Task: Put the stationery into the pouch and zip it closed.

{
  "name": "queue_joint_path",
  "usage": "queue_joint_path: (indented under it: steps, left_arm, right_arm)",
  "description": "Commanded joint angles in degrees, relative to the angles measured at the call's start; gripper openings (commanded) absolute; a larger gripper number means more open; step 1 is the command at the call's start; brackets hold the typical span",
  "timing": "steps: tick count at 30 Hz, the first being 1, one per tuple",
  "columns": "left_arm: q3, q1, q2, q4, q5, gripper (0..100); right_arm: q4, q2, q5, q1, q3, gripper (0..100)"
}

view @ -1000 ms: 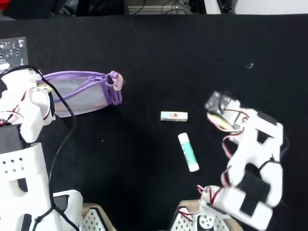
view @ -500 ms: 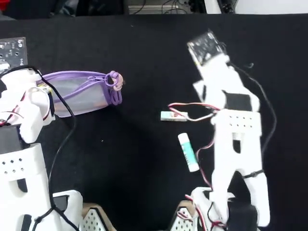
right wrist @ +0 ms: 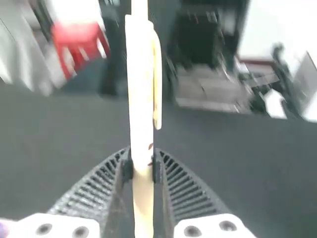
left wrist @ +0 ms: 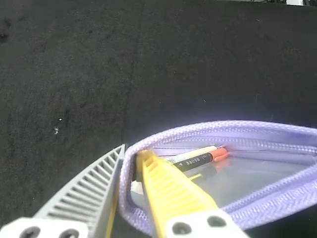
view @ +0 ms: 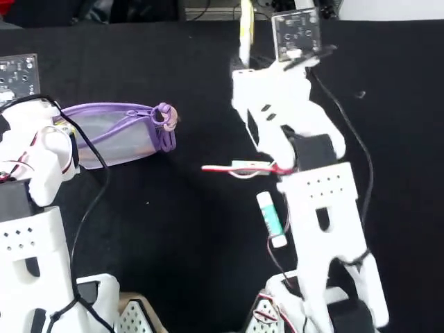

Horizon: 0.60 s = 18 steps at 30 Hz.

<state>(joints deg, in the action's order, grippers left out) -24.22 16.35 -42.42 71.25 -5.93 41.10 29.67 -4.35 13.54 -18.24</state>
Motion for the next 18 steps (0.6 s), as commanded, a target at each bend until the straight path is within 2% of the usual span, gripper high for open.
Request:
queue_joint_path:
  steps: [1,10,18]
  left_arm:
    - [-3.6,-2.7,1.6,-0.3,0.8,3]
    - [-3.6,-2.6,1.6,-0.3,0.8,3]
    - [-3.6,-2.6,1.6,-0.4,0.8,3]
  right_arm:
    - [-7.0,7.9,-4.0,6.5,-0.2,1.1]
    - [-38.0,21.1,-4.2,18.5,-21.9,1.1]
    - [-52.7,16.5,-4.4,26.2,-26.3,1.1]
